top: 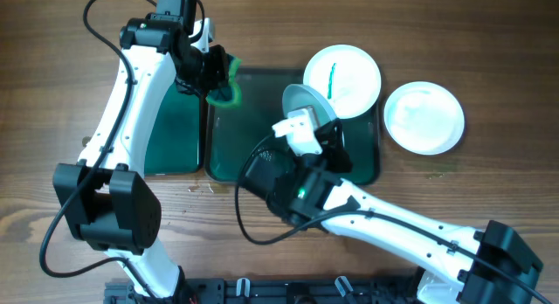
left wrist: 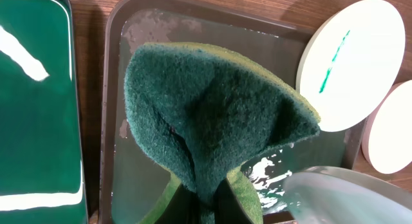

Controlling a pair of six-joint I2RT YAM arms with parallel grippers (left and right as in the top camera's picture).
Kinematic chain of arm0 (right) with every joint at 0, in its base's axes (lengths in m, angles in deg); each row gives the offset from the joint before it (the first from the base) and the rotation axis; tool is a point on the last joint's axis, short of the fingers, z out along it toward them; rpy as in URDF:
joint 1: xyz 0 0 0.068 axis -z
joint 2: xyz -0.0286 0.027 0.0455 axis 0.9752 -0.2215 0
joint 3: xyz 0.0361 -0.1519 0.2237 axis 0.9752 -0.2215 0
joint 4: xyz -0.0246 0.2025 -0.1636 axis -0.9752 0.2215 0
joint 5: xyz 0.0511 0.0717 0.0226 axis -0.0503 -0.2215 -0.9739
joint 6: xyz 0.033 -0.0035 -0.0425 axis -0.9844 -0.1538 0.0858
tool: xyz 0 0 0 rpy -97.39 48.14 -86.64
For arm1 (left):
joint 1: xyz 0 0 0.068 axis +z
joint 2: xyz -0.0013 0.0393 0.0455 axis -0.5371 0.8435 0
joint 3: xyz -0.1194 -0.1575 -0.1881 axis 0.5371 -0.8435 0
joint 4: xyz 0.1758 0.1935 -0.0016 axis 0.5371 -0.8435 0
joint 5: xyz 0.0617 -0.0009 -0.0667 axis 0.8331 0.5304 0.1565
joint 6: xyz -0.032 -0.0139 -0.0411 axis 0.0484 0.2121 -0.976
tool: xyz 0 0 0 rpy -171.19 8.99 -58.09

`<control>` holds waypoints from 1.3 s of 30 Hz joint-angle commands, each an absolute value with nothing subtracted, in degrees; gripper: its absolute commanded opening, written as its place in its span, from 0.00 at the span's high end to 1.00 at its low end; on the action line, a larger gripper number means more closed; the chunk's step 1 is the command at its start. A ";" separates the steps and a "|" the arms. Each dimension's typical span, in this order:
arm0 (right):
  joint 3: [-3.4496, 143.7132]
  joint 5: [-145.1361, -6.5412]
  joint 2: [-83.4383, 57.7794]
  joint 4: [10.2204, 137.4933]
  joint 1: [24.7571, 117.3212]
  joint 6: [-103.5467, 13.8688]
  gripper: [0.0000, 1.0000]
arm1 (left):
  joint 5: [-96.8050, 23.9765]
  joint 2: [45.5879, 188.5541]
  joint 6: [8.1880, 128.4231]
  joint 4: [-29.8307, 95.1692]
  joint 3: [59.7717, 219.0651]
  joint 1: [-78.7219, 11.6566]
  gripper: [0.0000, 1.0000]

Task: Clean dirty plates on tray and stack at the side
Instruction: 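Lift the plate with the right gripper and stack it on the side plate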

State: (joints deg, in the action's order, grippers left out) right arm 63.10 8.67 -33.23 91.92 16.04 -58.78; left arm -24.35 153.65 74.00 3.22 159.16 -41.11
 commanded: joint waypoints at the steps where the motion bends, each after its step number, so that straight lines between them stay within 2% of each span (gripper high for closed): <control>1: 64.09 19.34 -31.77 88.62 15.01 -52.95 0.96 | -25.25 153.87 73.45 3.37 158.85 -41.37 0.96; 7: 64.07 15.12 -31.79 85.65 15.10 -52.05 0.96 | -25.25 153.87 73.45 3.37 158.85 -41.37 0.96; 12: 64.07 -11.57 -31.79 85.67 18.51 -54.00 0.96 | -24.98 153.87 73.47 3.39 158.85 -41.37 0.96; 14: 64.07 -21.95 -31.79 85.58 22.16 -59.48 0.96 | -24.15 153.87 73.45 3.37 158.83 -41.39 0.96; 20: 64.07 -53.62 -31.70 84.34 38.61 -59.31 0.96 | -23.89 153.89 73.47 3.89 158.81 -41.37 0.96; 26: 64.07 -78.23 -31.66 83.29 60.49 -51.70 0.96 | -22.64 153.91 73.47 4.46 158.81 -41.39 0.96; 29: 64.07 -81.49 -31.66 84.01 70.35 -50.41 0.96 | -22.64 153.91 73.47 4.44 158.81 -41.37 0.96; 30: 64.04 -79.48 -31.66 85.08 76.30 -50.43 0.96 | -22.64 153.91 73.47 4.44 158.81 -41.37 0.96; 34: 63.04 -73.29 -31.72 85.69 88.43 -50.43 0.96 | -22.64 153.91 73.47 4.46 158.81 -41.39 0.96; 39: 60.11 -68.90 -31.94 82.33 97.65 -50.46 0.96 | -22.64 153.91 73.47 4.46 158.81 -41.39 0.96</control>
State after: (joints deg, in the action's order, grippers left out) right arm 62.54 -71.61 -33.21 84.29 94.07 -51.53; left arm -23.21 153.65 73.98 4.11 159.13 -41.11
